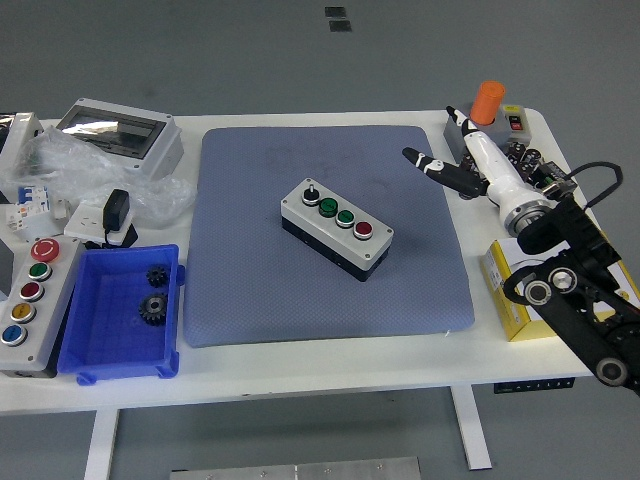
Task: Pick up the button,place it on the desk,press the button,press the button
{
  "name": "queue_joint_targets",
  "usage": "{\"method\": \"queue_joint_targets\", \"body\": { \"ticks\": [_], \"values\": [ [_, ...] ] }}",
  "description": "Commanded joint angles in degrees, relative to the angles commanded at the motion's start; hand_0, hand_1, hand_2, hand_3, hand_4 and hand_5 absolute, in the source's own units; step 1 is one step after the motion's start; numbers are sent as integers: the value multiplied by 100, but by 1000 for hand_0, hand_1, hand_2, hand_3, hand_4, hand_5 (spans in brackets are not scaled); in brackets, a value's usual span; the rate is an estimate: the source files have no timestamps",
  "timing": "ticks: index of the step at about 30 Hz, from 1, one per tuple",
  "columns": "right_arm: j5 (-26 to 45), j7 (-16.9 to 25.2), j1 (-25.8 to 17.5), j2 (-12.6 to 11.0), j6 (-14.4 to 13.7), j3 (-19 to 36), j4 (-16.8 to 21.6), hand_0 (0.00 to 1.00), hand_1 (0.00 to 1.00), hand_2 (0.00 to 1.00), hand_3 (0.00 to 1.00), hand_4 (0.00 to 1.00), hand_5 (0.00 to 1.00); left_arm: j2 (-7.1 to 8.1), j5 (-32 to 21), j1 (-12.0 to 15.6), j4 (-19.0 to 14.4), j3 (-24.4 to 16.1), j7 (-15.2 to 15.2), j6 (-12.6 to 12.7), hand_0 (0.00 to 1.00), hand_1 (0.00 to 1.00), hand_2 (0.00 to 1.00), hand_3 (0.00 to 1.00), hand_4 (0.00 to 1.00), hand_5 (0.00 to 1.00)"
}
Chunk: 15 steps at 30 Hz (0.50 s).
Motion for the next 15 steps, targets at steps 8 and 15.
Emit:
{"method": "queue_joint_targets", "body": {
  "ticks": [8, 15],
  "values": [
    [-561, -904, 775, 428, 995, -623, -191, 998, 998, 998, 998, 998, 775, 24, -19, 32, 0, -8, 31, 17, 596, 540, 509, 578, 539, 187],
    [-293, -904, 1193, 652, 1568, -961, -213, 998, 998, 998, 998, 998, 786, 42, -2, 47, 0, -30, 62, 33, 596, 541, 509, 578, 539, 185]
  ]
}}
